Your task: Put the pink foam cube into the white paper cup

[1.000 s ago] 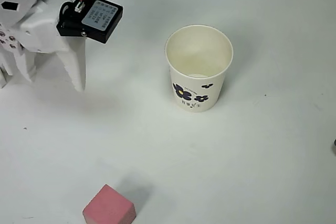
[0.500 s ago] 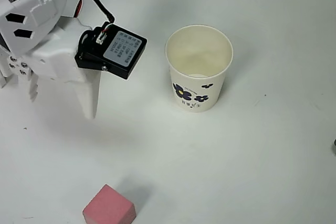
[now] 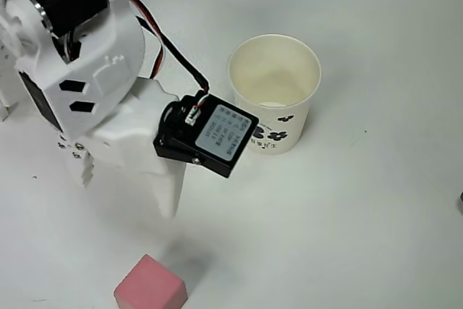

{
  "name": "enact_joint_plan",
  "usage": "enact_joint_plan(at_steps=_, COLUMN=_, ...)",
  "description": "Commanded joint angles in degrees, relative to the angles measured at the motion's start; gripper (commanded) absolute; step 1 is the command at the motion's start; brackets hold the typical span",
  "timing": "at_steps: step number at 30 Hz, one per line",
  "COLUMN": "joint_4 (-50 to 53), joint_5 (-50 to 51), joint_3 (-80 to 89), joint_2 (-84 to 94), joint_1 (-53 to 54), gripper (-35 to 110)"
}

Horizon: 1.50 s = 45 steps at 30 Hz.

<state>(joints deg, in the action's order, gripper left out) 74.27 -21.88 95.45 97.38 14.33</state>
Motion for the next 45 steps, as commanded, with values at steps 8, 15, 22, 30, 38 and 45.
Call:
enact_joint_plan(at_steps=8, joint_4=-0.4, joint_5=0.7, joint_3=-13.4, joint_2=-8.0, joint_1=3.2, gripper=48)
enact_joint_plan(at_steps=15, joint_4=-1.3, joint_5=-0.4, joint_3=-13.3, joint_2=-9.1, joint_1=3.8, gripper=48)
enact_joint_plan(at_steps=22, joint_4=-4.7, joint_5=-1.9, joint_3=-13.7, joint_2=-10.1, joint_1=4.0, gripper=48)
enact_joint_plan(at_steps=30, joint_4=-5.2, joint_5=-3.2, joint_3=-16.6, joint_2=-13.5, joint_1=4.1, gripper=50)
enact_joint_plan(at_steps=38, joint_4=-5.3, joint_5=-4.7, joint_3=-20.2, joint_2=-17.5, joint_1=4.5, gripper=50)
enact_joint_plan(at_steps=45, joint_4=-5.9, joint_5=-5.1, joint_3=-21.3, joint_2=-20.2, joint_1=5.0, gripper=50)
